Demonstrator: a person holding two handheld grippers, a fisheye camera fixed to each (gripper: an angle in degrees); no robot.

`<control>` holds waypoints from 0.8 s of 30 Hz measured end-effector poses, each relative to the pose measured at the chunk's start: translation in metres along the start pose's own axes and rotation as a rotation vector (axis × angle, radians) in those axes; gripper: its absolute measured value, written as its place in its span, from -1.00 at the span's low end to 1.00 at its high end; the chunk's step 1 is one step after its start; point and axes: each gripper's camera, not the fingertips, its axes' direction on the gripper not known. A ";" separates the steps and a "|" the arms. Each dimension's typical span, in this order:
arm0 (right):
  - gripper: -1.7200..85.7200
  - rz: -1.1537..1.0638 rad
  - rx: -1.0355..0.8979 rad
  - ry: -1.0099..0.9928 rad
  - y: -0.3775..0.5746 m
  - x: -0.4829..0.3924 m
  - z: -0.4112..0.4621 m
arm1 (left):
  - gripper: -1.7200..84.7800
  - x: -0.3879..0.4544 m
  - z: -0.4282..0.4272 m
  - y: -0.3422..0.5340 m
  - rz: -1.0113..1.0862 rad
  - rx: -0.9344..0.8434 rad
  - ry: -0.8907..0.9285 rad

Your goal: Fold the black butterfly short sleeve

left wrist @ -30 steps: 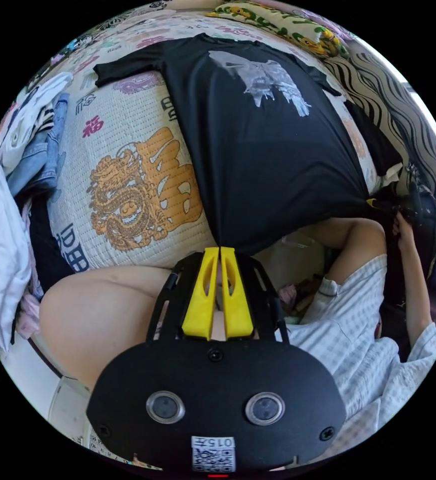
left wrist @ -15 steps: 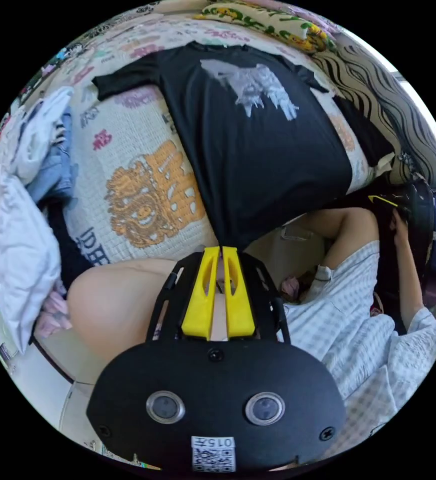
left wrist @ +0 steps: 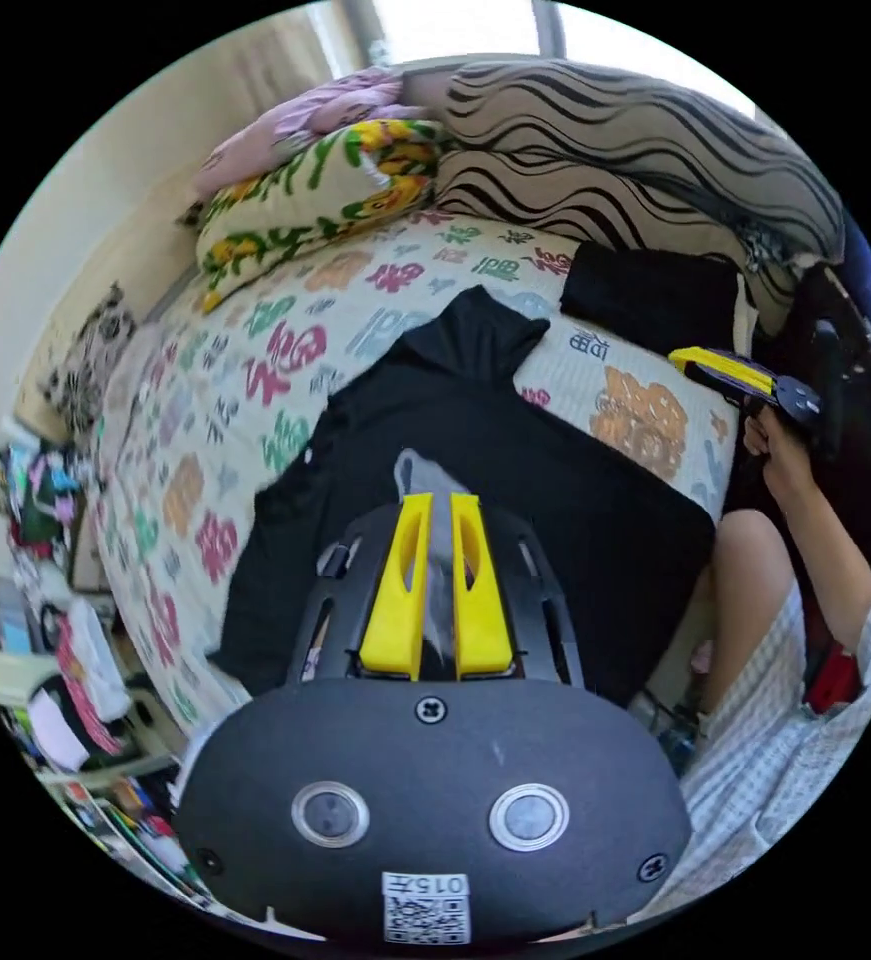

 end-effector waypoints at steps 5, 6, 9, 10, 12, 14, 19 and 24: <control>-0.77 0.181 -0.094 -0.233 -0.057 0.039 0.062 | -0.85 0.004 0.052 -0.140 0.096 -0.014 0.052; -0.77 0.195 -0.097 -0.258 -0.062 0.043 0.067 | -0.83 0.003 0.065 -0.168 0.086 -0.009 0.053; -0.77 0.253 -0.100 -0.296 -0.078 0.054 0.085 | -0.80 0.002 0.096 -0.221 0.044 -0.021 0.055; -0.77 0.276 -0.098 -0.300 -0.083 0.057 0.089 | -0.79 0.000 0.107 -0.236 0.008 -0.025 0.060; -0.77 0.312 -0.102 -0.331 -0.088 0.062 0.097 | -0.78 -0.006 0.122 -0.252 -0.052 -0.027 0.097; -0.78 0.329 -0.128 -0.371 -0.095 0.061 0.106 | -0.77 -0.016 0.135 -0.261 -0.116 -0.013 0.138; -0.92 0.299 -0.120 -0.412 -0.109 0.043 0.100 | -0.84 -0.048 0.160 -0.261 -0.194 -0.034 0.255; -0.97 0.249 -0.064 -0.401 -0.118 0.017 0.069 | -0.93 -0.096 0.126 -0.231 -0.231 0.173 0.395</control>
